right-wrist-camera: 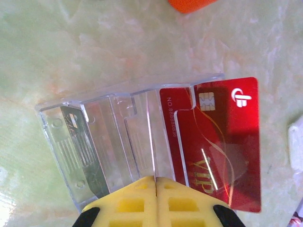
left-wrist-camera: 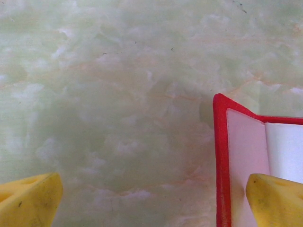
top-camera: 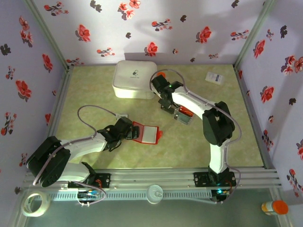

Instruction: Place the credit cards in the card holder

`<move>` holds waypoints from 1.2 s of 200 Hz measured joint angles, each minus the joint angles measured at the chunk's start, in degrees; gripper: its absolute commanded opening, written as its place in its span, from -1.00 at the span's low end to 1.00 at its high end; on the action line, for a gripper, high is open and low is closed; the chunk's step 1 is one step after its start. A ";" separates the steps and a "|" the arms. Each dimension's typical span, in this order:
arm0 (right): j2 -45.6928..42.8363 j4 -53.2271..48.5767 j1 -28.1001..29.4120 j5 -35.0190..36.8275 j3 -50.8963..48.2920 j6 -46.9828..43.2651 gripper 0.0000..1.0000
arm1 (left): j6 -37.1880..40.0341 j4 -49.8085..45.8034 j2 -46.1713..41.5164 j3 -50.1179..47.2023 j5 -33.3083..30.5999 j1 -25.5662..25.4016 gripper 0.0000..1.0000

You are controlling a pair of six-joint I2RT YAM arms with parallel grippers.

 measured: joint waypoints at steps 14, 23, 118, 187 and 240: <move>-1.60 0.50 0.66 0.46 -0.44 -0.57 -1.00 | -0.13 0.00 0.00 0.00 0.07 0.04 1.00; -2.93 0.90 1.14 0.70 -0.61 -0.76 -1.00 | -0.17 0.02 0.00 0.00 0.07 0.07 1.00; -17.66 4.50 6.23 -9.97 -5.35 13.44 -1.00 | -1.29 0.42 -1.36 -0.98 0.26 0.15 1.00; -19.74 14.99 6.25 -30.93 -20.74 37.07 -1.00 | -2.67 -0.63 -9.88 -3.21 0.24 1.27 1.00; -19.28 24.57 6.34 -41.07 -26.77 47.52 -1.00 | -3.41 -4.02 -18.91 -5.42 0.22 3.32 1.00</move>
